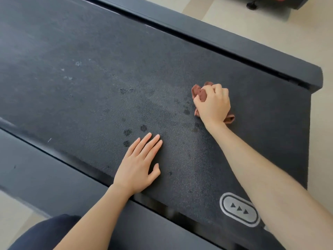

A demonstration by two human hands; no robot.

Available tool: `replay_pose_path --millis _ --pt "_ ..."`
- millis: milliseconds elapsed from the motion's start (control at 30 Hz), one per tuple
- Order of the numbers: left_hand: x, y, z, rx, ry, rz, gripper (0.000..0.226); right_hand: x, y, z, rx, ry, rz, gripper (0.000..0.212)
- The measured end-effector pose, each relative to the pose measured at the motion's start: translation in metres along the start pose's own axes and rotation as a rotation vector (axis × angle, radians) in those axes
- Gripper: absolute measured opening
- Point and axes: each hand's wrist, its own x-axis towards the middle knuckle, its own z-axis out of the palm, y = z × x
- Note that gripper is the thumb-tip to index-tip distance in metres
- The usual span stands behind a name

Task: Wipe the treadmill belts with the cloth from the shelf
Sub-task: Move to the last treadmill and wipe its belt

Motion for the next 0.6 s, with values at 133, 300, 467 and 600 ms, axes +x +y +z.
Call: replay_pose_path --millis 133,300,467,600 --pt "0.001 0.001 -0.002 0.03 -0.033 -0.004 0.063 -0.109 -0.008 -0.055 0.128 -0.011 -0.165 0.017" --pt "0.0 0.0 0.001 0.013 -0.014 -0.016 0.062 -0.252 -0.007 -0.129 0.105 -0.142 -0.222 0.021" --pt "0.001 -0.001 0.004 -0.017 0.017 0.001 0.062 -0.207 -0.009 -0.1 0.112 -0.056 -0.259 0.013" --pt "0.0 -0.002 0.006 -0.03 0.035 0.003 0.062 -0.144 -0.021 -0.059 0.121 0.002 -0.233 0.014"
